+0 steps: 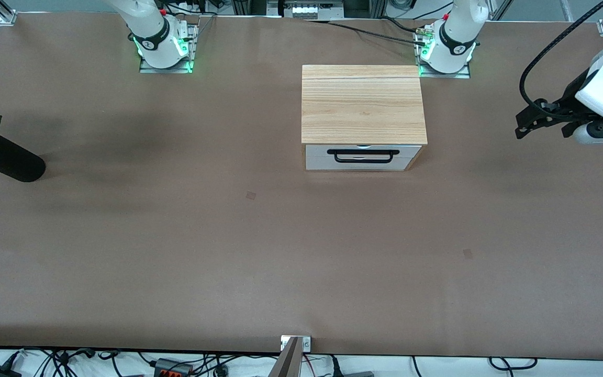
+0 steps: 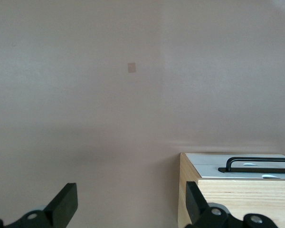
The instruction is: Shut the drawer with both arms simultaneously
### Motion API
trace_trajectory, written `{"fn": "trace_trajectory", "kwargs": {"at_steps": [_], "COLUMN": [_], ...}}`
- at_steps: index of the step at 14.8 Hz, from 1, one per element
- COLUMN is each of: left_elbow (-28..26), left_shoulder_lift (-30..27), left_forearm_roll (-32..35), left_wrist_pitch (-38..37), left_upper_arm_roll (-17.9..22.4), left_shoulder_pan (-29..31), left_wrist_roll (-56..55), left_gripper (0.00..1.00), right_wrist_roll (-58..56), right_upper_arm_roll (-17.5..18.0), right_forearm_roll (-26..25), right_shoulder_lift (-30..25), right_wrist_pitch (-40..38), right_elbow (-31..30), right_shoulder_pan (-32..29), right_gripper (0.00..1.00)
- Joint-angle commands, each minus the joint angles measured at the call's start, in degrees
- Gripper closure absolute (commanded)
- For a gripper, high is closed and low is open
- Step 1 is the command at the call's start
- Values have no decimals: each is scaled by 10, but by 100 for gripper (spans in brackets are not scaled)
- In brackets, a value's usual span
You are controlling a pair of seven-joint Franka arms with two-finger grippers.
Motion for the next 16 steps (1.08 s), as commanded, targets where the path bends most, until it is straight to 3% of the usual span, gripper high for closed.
{"fn": "trace_trajectory", "kwargs": {"at_steps": [1,9,16], "left_elbow": [22,21,21], "left_shoulder_lift": [11,11,16], "left_forearm_roll": [13,13,14], "left_wrist_pitch": [-12,-13,-13], "left_upper_arm_roll": [0,-1,-1], "left_shoulder_pan": [-2,1,0], "left_wrist_roll": [17,15,16], "left_gripper": [0,0,0], "right_wrist_roll": [-14,-45,-67], "right_upper_arm_roll": [75,91,161], "right_forearm_roll": [-41,-50,-81], "right_shoulder_lift": [-64,-137,-140], "right_wrist_pitch": [56,53,60], "right_elbow": [-80,-182,-201], "right_shoulder_pan": [-37,-56,-96], "right_gripper": [0,0,0]}}
